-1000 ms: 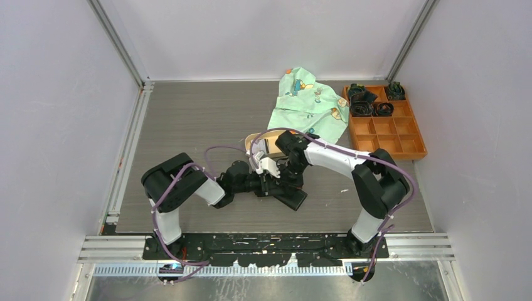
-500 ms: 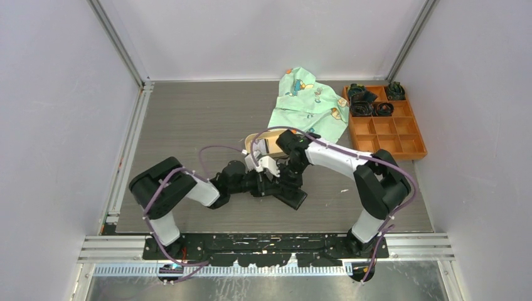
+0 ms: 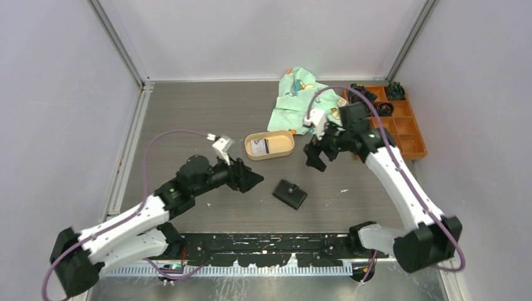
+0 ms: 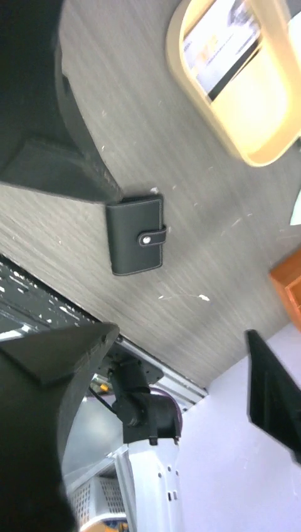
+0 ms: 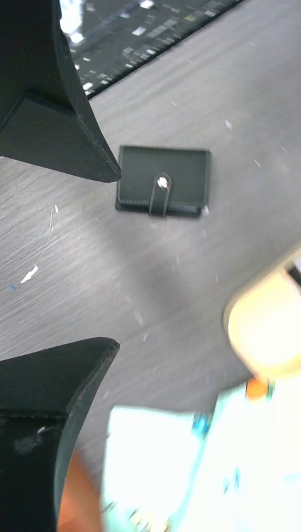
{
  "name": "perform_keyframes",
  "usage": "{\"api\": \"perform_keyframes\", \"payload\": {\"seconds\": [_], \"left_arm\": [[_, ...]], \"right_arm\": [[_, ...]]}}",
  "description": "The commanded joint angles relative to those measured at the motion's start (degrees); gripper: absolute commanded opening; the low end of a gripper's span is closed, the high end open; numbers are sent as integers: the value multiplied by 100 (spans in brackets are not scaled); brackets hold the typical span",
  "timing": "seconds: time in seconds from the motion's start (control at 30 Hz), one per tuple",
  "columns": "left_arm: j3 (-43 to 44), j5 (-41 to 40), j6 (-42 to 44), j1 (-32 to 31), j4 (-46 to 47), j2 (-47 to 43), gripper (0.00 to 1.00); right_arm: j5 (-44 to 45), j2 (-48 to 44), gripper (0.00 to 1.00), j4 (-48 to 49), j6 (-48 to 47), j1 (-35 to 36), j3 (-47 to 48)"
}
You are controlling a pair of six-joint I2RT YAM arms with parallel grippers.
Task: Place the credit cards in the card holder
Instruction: Reset both arms
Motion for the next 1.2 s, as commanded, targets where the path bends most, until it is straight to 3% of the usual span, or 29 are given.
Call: {"api": "perform_keyframes", "payload": {"seconds": [0.0, 0.03, 0.1, 0.13, 0.27, 0.33, 0.6, 0.73, 1.17], "left_arm": [[453, -740, 596, 61, -1463, -1410, 80], [524, -882, 568, 69, -1587, -1657, 88], [701, -1085, 508, 66, -1837, -2100, 94], [814, -1096, 488, 78, -1953, -2257, 95], [1492, -1295, 377, 74, -2579, -2583, 96], [1922, -1374, 335, 76, -3085, -2578, 97], [3251, -1612, 668, 74, -4699, -2251, 100], [3416, -1475, 791, 79, -4828, -2217, 100], [2812, -1510, 682, 78, -4644, -3106, 100]], "right_arm": [[407, -964, 100, 759, 1310, -641, 366], [796, -995, 100, 838, 1920, -673, 562], [1483, -1079, 99, 869, 2968, -704, 986], [1423, -1139, 100, 795, 3202, -752, 1214], [371, -1284, 100, -10, 3148, -802, 2093], [308, -1312, 100, -146, 3266, -799, 2373], [1329, -1764, 100, 58, 5244, -1135, 2633], [1251, -1841, 100, -33, 5329, -1419, 2753], [344, -1941, 99, 139, 5125, -1831, 2362]]}}
